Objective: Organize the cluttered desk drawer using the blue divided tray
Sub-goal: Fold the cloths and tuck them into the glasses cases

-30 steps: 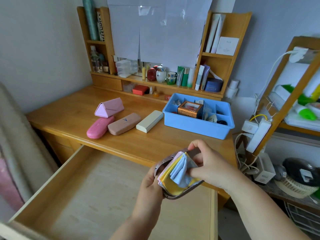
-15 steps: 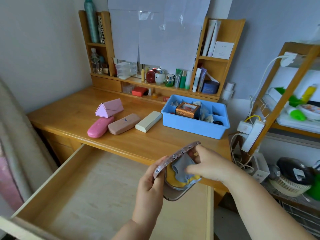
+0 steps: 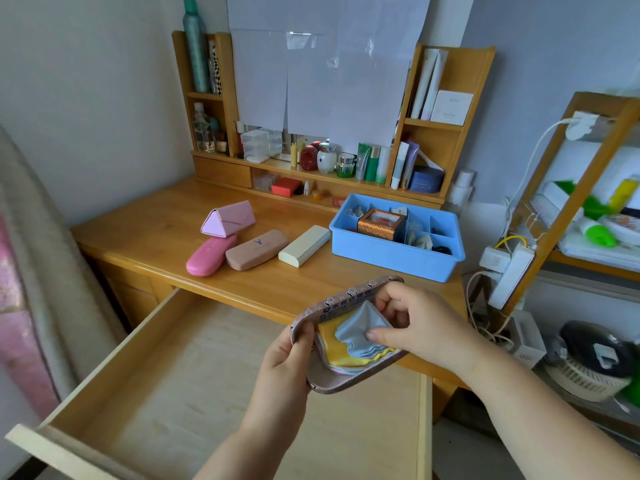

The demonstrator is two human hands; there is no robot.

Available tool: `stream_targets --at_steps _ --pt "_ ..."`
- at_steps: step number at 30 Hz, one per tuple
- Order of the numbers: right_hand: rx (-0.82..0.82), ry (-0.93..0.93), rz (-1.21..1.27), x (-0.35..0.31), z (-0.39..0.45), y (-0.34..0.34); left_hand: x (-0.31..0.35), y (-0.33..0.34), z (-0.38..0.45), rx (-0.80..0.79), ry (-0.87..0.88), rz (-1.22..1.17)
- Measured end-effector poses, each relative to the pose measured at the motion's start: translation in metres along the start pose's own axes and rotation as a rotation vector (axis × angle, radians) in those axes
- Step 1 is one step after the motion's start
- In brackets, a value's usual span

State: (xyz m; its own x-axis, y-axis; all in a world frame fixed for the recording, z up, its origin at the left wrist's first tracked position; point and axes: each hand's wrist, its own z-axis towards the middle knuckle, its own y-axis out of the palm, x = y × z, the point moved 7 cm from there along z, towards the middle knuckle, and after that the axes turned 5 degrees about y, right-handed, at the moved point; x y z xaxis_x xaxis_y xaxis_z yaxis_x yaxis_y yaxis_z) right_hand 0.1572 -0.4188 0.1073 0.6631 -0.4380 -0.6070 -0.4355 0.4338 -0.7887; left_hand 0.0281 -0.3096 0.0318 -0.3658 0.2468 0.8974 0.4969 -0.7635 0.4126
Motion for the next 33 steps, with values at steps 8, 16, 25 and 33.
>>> stream_targets --at_steps 8,16,25,33 --pt "-0.106 0.514 0.751 0.039 -0.028 0.028 0.011 -0.005 0.007 -0.112 -0.002 0.123" --pt "-0.066 0.550 0.804 0.047 -0.026 0.057 -0.005 -0.017 0.010 -0.073 -0.243 0.166" --pt "-0.170 0.510 0.873 0.040 -0.027 0.061 -0.008 -0.015 0.005 -0.097 -0.281 0.141" --pt "-0.291 0.451 0.934 0.040 -0.029 0.073 -0.014 -0.024 0.001 0.010 -0.290 0.161"
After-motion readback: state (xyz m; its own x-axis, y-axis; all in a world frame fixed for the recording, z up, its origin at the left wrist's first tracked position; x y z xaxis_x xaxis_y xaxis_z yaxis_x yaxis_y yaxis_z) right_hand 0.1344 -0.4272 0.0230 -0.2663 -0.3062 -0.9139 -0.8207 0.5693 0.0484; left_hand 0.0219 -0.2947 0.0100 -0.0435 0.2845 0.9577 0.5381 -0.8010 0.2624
